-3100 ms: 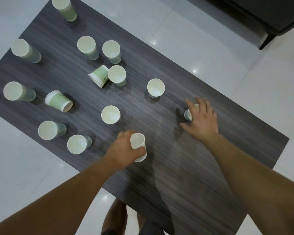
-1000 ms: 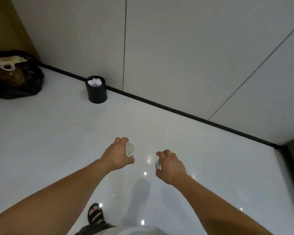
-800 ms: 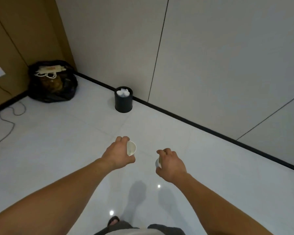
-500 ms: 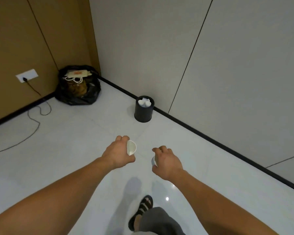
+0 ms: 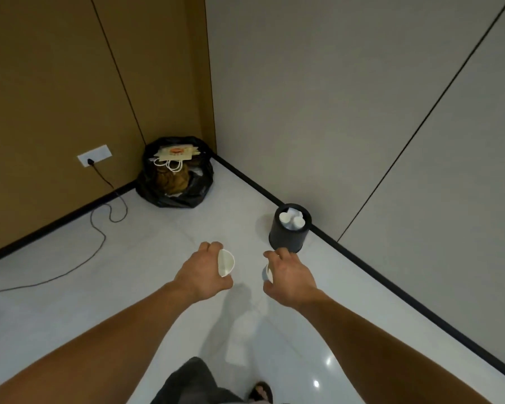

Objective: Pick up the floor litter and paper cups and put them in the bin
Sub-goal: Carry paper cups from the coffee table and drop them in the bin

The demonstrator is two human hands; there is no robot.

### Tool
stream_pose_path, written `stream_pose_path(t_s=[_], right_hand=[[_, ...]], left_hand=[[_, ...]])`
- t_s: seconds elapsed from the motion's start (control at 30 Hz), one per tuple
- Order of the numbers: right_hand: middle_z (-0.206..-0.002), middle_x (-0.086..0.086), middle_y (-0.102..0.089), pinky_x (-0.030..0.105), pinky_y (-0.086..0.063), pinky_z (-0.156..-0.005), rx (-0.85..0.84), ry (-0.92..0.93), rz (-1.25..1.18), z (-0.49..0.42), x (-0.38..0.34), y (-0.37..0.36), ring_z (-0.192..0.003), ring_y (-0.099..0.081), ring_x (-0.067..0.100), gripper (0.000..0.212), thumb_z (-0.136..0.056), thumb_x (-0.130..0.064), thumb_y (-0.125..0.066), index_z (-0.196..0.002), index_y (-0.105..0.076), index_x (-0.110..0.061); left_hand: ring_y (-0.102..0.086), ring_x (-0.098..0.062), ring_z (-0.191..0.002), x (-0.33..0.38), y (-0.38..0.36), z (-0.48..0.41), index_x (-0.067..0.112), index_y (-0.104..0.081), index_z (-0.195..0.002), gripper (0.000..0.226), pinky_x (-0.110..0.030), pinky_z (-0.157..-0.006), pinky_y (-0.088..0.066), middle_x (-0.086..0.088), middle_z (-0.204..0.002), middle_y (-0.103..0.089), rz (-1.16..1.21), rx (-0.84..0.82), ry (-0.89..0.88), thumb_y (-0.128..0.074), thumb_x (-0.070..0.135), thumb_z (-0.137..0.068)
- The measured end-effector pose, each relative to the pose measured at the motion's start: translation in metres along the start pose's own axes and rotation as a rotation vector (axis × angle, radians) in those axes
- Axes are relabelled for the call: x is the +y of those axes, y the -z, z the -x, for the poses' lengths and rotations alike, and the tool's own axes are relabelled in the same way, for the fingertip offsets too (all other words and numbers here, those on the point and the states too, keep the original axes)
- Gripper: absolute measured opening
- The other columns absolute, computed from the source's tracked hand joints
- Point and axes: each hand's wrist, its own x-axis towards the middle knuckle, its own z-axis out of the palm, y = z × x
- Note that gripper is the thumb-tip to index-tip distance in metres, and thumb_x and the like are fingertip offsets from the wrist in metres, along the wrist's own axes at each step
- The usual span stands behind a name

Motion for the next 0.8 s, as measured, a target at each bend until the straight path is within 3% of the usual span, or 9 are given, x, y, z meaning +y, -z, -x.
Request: stream_pose_path(t_s=[0.17, 0.5, 0.8], right_hand=[[-0.141, 0.001, -0.039, 0.036, -0.048, -0.095, -0.038, -0.092, -0.042, -0.079, 0.032, 0.010, -0.125, -0.042, 0.024, 0.070, -0.084, -0.036, -0.066, -0.145, -0.033, -0.026], [-0.141, -0.002, -0.040, 0.031, -0.048, -0.092, -0.049, -0.406, -0.143, -0.209, 0.100, 0.029, -0.121, -0.045, 0.021, 0.071, -0.083, -0.040, -0.066, -0.143, -0.032, -0.028], [-0.144, -0.002, -0.039, 0.034, -0.046, -0.098, -0.033, -0.594, -0.329, -0.318, 0.201, 0.027, -0.127, -0.041, 0.022, 0.072, -0.083, -0.038, -0.070, -0.144, -0.033, -0.028]], left_hand=[[-0.051, -0.021, -0.109, 0.004, -0.005, -0.100, 0.022, -0.036, -0.137, 0.076, -0.030, -0.088, -0.046, 0.000, -0.127, -0.041, 0.020, -0.059, -0.019, -0.072, 0.039, -0.072], [-0.044, -0.024, -0.117, 0.043, -0.003, -0.325, 0.024, -0.021, -0.146, 0.087, -0.033, -0.091, -0.044, -0.003, -0.135, -0.034, -0.020, -0.248, -0.273, -0.070, 0.040, -0.076], [-0.042, -0.024, -0.119, 0.099, -0.053, -0.482, 0.025, -0.021, -0.145, 0.082, -0.033, -0.091, -0.043, -0.003, -0.138, -0.029, -0.111, -0.365, -0.307, -0.068, 0.041, -0.080]])
